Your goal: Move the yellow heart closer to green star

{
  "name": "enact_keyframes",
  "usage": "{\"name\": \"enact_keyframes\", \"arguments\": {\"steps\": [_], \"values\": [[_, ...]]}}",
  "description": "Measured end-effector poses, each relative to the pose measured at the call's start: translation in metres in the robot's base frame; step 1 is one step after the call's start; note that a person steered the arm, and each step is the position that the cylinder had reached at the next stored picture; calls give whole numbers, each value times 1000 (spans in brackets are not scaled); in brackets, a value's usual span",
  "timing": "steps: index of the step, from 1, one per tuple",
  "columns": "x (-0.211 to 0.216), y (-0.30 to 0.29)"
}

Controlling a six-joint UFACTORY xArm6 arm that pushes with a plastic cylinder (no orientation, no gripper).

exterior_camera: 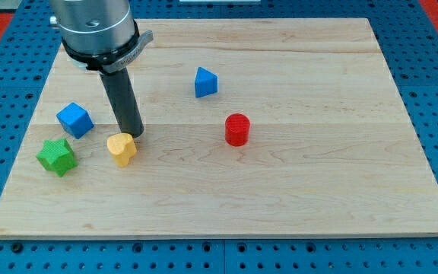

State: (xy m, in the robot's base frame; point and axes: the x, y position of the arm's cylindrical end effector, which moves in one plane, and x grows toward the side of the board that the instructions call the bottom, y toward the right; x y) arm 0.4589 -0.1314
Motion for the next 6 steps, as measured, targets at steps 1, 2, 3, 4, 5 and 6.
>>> {"name": "enact_keyframes", "arguments": {"steps": [1, 2, 3, 4, 5, 6], "values": [[0, 3], [0, -7], [-9, -7], [-29, 5], [-29, 52], [-20, 90]]}}
